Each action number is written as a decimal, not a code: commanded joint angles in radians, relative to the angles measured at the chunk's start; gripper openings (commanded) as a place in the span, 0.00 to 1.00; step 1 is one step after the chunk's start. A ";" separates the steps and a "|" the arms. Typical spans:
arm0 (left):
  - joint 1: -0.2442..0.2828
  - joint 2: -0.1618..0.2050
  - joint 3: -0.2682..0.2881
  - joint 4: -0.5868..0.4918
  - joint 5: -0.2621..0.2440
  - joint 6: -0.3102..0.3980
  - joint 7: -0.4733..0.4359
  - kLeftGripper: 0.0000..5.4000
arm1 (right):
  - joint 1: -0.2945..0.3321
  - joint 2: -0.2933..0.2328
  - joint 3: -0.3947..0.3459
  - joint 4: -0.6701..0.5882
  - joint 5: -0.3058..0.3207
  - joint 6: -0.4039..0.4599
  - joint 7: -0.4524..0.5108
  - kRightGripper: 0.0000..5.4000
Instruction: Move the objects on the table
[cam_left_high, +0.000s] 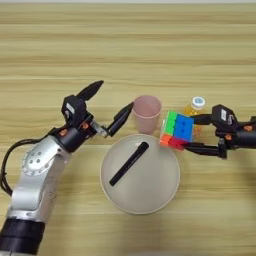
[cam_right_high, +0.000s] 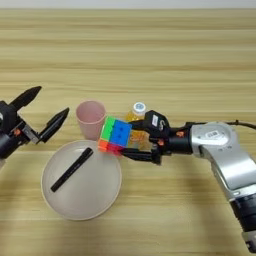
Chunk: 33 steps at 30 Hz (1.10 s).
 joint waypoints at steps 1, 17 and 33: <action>0.046 0.092 -0.027 -0.155 -0.062 0.105 -0.099 1.00 | -0.026 -0.049 -0.020 -0.015 0.023 0.015 0.039 0.61; 0.022 0.173 -0.112 -0.192 -0.124 0.272 -0.315 1.00 | -0.057 -0.152 -0.033 -0.090 0.076 -0.013 0.209 0.61; -0.016 0.137 -0.204 -0.119 -0.006 0.234 -0.333 1.00 | -0.056 -0.189 -0.011 -0.277 0.115 0.053 0.216 0.61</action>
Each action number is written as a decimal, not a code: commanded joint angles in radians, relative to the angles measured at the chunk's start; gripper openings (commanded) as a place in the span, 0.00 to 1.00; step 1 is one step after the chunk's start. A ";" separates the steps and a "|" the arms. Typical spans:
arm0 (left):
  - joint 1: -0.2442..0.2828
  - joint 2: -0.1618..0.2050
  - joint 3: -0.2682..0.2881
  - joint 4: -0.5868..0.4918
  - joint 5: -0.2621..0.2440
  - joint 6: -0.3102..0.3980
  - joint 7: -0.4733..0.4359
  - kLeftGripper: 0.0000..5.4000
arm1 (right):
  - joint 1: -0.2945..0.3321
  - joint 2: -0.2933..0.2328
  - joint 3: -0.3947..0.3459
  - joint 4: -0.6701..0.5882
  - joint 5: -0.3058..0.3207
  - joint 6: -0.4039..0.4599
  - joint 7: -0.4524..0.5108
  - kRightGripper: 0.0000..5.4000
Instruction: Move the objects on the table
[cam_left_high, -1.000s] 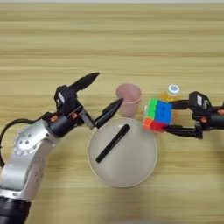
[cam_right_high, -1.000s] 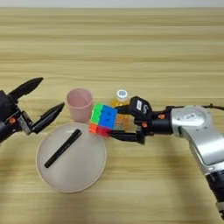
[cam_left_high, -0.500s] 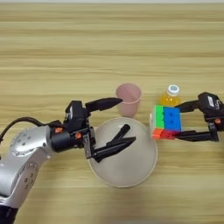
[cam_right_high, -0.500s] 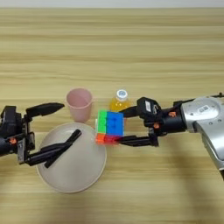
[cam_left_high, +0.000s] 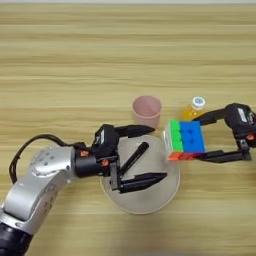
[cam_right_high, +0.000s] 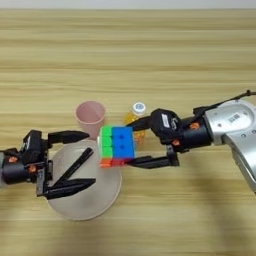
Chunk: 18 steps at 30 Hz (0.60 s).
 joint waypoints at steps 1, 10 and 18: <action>-0.015 -0.006 -0.009 0.001 0.018 -0.008 -0.003 1.00 | -0.003 -0.025 0.012 -0.046 0.010 0.019 -0.001 0.61; -0.007 -0.013 -0.012 -0.043 0.013 -0.004 0.003 1.00 | 0.012 -0.028 0.046 -0.062 0.003 0.027 -0.004 0.61; -0.006 -0.019 -0.007 -0.069 -0.009 0.003 0.003 0.91 | 0.013 -0.023 0.068 -0.063 0.002 0.027 -0.008 0.61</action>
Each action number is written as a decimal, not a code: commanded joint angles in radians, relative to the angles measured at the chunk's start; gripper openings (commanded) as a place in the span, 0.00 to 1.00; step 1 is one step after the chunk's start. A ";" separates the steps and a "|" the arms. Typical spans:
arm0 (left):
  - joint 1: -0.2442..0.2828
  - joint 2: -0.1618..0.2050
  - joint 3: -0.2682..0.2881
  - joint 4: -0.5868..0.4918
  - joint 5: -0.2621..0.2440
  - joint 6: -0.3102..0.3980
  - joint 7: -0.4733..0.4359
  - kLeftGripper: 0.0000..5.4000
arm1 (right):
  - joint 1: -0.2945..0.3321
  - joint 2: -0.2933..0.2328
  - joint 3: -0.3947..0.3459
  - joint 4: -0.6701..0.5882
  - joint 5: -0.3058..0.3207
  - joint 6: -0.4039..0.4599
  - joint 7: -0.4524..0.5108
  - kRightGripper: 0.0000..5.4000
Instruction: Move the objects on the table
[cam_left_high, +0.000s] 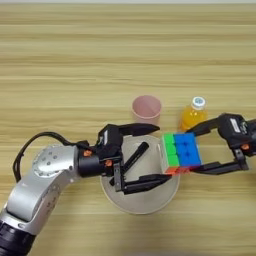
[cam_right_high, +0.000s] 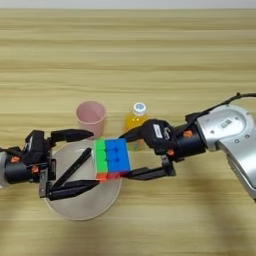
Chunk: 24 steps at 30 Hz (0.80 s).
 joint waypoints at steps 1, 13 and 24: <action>-0.005 -0.005 -0.002 -0.026 -0.015 0.010 -0.001 0.91 | 0.000 -0.008 0.008 -0.011 0.002 0.004 -0.008 0.61; -0.009 -0.013 -0.014 -0.018 -0.011 0.010 -0.004 0.71 | -0.012 -0.002 0.016 -0.025 0.017 0.014 -0.020 0.61; -0.009 -0.015 -0.031 -0.022 -0.001 0.013 -0.006 0.61 | -0.033 0.009 0.019 -0.036 0.030 0.040 -0.030 0.61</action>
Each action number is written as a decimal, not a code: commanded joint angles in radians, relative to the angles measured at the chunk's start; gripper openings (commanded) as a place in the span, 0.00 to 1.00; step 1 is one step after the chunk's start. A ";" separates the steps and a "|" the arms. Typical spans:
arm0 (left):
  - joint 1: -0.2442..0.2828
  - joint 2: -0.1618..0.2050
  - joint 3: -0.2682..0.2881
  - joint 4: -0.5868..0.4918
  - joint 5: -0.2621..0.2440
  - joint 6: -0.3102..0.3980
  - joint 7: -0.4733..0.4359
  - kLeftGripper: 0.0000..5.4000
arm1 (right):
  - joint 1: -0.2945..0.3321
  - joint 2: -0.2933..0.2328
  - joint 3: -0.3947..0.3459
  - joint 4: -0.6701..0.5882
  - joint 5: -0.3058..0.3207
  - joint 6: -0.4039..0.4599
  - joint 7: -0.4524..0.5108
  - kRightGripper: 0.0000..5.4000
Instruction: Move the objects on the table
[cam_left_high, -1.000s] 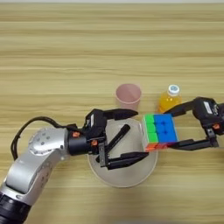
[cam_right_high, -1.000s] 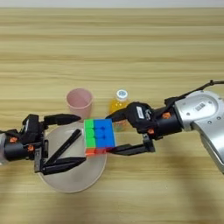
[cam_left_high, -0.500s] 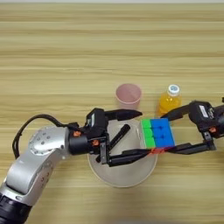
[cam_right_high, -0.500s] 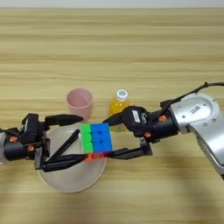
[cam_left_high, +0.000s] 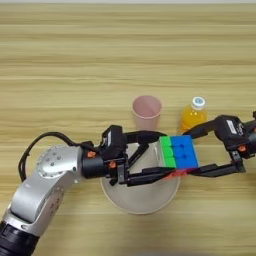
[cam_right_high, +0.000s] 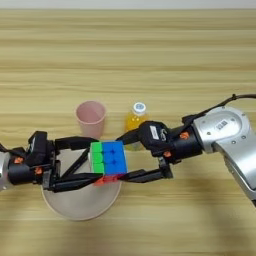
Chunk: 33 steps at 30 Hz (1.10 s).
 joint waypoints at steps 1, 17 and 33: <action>-0.009 0.003 -0.014 -0.008 0.006 0.011 -0.004 0.61 | -0.032 0.010 0.004 -0.018 0.014 0.014 -0.013 0.61; -0.016 -0.006 -0.005 0.009 0.005 0.006 0.002 0.61 | -0.035 0.014 -0.003 -0.013 0.020 0.020 -0.011 0.68; -0.026 -0.015 0.003 0.038 0.022 -0.011 0.000 0.61 | -0.043 0.012 -0.016 -0.004 0.048 0.021 -0.011 1.00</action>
